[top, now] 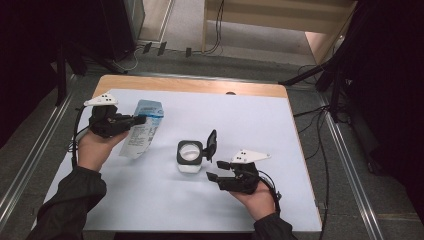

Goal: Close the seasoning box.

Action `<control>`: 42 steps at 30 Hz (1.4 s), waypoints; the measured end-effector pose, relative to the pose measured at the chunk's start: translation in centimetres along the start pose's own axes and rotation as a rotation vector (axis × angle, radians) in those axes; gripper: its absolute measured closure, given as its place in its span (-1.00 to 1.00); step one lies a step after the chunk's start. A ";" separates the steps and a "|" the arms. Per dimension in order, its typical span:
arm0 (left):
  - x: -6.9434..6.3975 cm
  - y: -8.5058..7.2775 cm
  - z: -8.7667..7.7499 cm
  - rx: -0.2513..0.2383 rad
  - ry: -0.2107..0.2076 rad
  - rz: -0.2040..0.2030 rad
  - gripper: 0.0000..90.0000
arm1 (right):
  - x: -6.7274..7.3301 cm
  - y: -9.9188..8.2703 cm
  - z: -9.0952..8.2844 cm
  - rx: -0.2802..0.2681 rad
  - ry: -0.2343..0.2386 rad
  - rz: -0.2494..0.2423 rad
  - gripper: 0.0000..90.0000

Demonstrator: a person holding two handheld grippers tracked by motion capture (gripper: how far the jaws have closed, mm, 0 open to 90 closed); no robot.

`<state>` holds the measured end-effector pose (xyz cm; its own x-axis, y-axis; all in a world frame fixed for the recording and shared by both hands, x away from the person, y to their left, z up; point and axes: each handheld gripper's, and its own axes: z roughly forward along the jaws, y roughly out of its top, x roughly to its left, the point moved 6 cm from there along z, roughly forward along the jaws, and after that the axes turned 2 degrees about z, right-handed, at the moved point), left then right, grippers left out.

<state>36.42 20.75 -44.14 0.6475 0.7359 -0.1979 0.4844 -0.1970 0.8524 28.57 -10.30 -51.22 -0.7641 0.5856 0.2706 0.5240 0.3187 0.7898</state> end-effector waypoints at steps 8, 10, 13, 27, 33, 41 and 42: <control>0.7 -0.9 0.2 0.013 0.013 -0.007 1.00 | -1.2 0.4 -1.0 -0.028 -0.027 0.027 -0.01; 0.7 -1.1 0.0 0.022 0.016 -0.001 1.00 | -1.5 0.5 -1.1 -0.029 -0.035 0.025 -0.01; 0.7 -1.5 -0.2 0.027 0.010 -0.007 1.00 | -1.9 0.7 -1.3 -0.031 -0.041 0.034 -0.01; 0.5 -3.2 -2.7 0.026 0.008 -0.019 0.99 | -3.0 2.1 -1.3 -0.043 -0.054 0.047 0.14; 0.8 -4.0 -3.9 0.020 0.018 -0.028 0.95 | -3.6 2.7 -1.2 -0.038 -0.059 0.067 0.25; 1.1 -5.1 -4.8 0.036 0.037 -0.038 0.89 | -3.5 3.3 -0.7 -0.036 -0.063 0.074 0.54; 1.1 -5.1 -4.8 0.036 0.037 -0.038 0.88 | -3.5 3.4 -0.8 -0.039 -0.062 0.066 0.58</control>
<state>31.83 25.68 -46.37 0.6061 0.7668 -0.2111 0.5295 -0.1910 0.8265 32.76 -11.80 -49.02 -0.7030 0.6497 0.2893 0.5565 0.2494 0.7925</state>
